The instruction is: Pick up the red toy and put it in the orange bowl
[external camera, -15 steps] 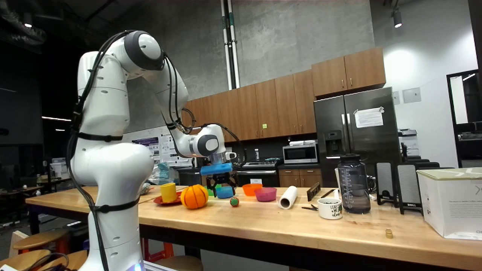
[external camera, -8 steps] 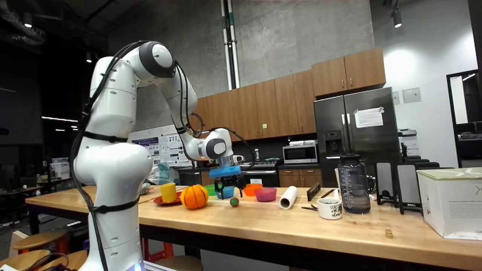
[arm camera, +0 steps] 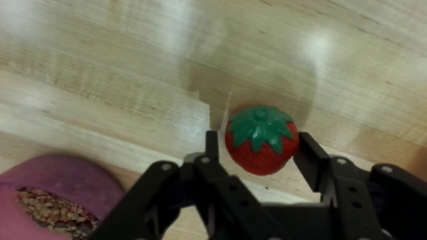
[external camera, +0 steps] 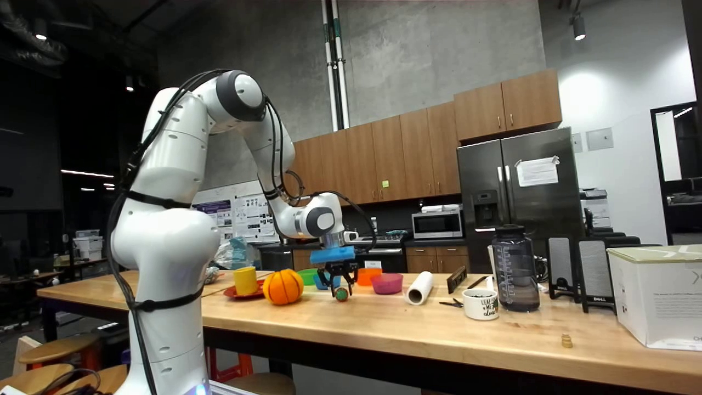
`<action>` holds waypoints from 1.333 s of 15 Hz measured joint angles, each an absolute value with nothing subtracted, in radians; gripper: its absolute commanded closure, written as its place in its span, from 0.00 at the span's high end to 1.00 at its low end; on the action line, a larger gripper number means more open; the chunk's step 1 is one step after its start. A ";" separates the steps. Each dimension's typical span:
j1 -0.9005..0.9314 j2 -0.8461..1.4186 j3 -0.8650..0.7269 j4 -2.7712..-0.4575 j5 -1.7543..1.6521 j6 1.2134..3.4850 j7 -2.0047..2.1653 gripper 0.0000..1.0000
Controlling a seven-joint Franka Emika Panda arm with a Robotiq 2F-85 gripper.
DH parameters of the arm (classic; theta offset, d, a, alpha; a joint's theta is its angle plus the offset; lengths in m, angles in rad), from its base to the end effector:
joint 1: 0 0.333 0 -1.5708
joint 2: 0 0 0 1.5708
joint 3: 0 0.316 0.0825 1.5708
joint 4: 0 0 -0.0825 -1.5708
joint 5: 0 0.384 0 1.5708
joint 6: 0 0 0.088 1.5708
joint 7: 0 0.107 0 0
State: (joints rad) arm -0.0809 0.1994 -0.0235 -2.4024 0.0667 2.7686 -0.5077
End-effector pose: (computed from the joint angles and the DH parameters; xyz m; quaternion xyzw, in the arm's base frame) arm 0.5129 -0.0568 0.2485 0.9817 0.1706 0.0832 0.0133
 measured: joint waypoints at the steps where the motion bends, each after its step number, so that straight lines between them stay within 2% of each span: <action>1: -0.088 0.201 -0.018 -2.400 0.067 2.768 -0.508 0.25; 11: -0.106 0.164 0.023 -2.356 0.067 2.769 -0.508 0.25; 20: -0.080 0.190 0.049 -2.175 0.058 2.739 -0.504 0.25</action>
State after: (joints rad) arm -0.0802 0.1899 0.0491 -2.1745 0.0583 2.7392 -0.5042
